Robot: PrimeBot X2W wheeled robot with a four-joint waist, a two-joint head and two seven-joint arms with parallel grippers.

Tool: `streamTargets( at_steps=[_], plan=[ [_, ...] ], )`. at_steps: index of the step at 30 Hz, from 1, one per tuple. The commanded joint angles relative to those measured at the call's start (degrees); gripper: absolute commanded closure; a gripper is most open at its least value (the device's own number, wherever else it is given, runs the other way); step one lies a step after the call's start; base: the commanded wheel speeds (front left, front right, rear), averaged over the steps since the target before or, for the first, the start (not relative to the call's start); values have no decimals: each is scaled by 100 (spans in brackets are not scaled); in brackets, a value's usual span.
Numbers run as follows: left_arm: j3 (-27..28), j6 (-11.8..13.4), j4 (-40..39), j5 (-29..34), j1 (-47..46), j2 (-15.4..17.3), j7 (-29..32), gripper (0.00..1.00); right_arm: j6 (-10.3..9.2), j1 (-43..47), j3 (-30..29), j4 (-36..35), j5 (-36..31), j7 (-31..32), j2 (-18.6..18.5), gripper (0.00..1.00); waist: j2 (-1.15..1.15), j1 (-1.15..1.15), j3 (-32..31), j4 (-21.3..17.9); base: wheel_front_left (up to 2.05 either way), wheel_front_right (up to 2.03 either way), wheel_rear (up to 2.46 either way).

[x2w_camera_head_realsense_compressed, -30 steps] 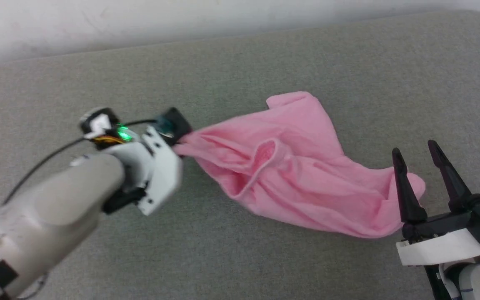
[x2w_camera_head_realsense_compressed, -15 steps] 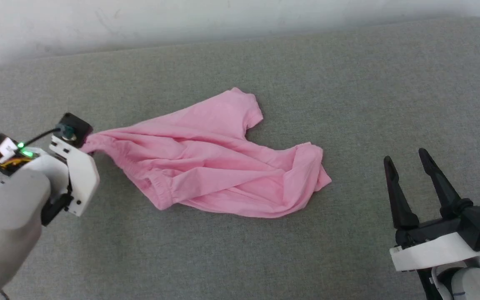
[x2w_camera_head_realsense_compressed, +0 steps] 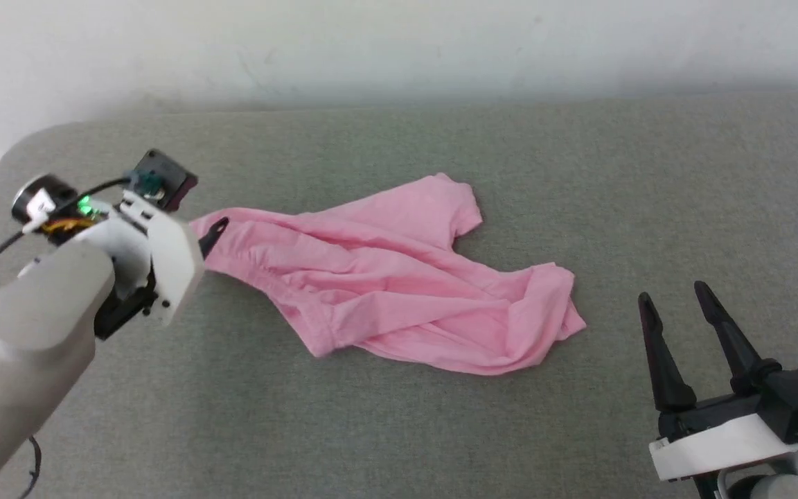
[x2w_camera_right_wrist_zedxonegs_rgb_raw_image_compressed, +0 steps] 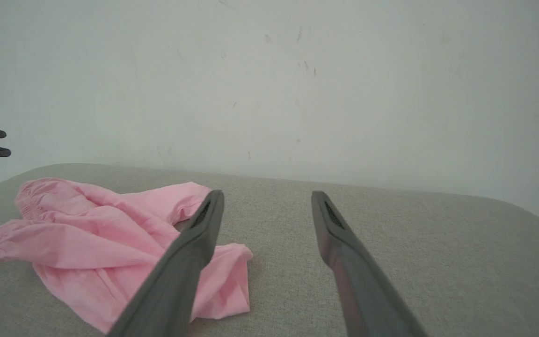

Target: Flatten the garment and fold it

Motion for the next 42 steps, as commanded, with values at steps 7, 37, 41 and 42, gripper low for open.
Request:
streamTargets(
  at_steps=[7, 37, 41, 42],
  plan=[
    [98, 70, -1368, 58, -566, 280, 274, 0, -5, 62, 25, -8, 2, -27, 21, 0, -1, 1, -218, 234, 0, 0, 0],
    [-420, -126, -2180, 516, 958, -213, 3099, 0, -5, -428, 162, 62, 54, -27, 108, 0, -1, 1, 425, -388, 0, 0, 0],
    [-420, -126, -2374, 406, 1082, -88, 3060, 100, -5, -401, 121, 81, 38, -27, 117, 0, -1, 1, 350, -316, 0, 0, 0],
    [-420, -126, -2475, 373, 1071, -30, 2952, 100, -5, -387, 114, 85, 35, -27, 119, 0, -1, 1, 316, -293, 0, 0, 0]
  ],
)
